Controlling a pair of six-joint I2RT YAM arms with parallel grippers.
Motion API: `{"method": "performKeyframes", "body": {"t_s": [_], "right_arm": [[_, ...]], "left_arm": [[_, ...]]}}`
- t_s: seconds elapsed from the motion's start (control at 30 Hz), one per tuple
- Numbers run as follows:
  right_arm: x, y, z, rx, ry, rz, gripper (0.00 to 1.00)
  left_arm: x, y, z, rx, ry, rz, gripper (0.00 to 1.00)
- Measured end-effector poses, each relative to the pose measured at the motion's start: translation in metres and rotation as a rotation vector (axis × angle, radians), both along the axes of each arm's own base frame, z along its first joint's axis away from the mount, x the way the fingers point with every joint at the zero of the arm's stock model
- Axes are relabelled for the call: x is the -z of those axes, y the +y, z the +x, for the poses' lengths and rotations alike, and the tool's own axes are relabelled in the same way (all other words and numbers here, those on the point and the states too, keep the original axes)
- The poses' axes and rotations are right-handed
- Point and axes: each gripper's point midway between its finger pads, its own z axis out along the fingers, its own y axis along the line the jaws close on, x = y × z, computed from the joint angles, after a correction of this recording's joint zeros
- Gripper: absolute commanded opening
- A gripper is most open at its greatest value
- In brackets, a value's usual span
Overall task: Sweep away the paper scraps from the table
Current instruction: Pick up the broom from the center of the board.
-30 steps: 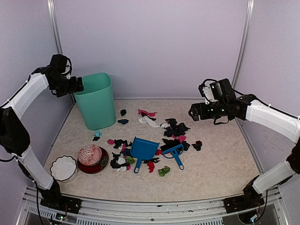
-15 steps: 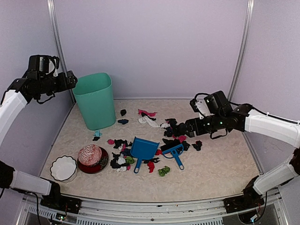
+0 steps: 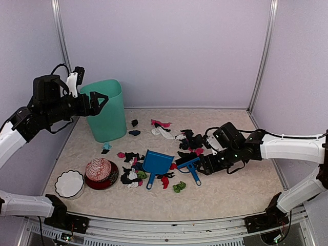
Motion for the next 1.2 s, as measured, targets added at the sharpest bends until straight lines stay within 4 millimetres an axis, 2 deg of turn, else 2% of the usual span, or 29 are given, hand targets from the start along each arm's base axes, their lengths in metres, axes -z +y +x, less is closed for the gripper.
{"method": "performKeyframes", "body": {"t_s": [0.23,0.4,0.53,0.8,1.03,1.2], "right_arm": [[0.036,0.007,-0.004,0.023,0.047,-0.045,0.63],[0.057,0.015,0.000,0.043,0.061,-0.061,0.59],[0.073,0.018,0.000,0.056,0.068,-0.096,0.57],[0.076,0.032,0.007,0.058,0.005,-0.153,0.52],[0.079,0.034,0.008,0.075,-0.050,-0.265,0.46],[0.078,0.039,0.009,0.088,-0.084,-0.319,0.37]], "left_arm": [[0.013,-0.042,-0.018,0.126,0.002,0.054,0.99],[0.028,-0.059,-0.021,0.162,0.021,0.108,0.99],[0.041,-0.061,-0.022,0.163,0.042,0.130,0.99],[0.053,-0.060,-0.022,0.160,0.061,0.144,0.99],[0.055,-0.057,-0.025,0.157,0.060,0.143,0.99],[0.050,-0.054,-0.027,0.152,0.048,0.132,0.99]]}}
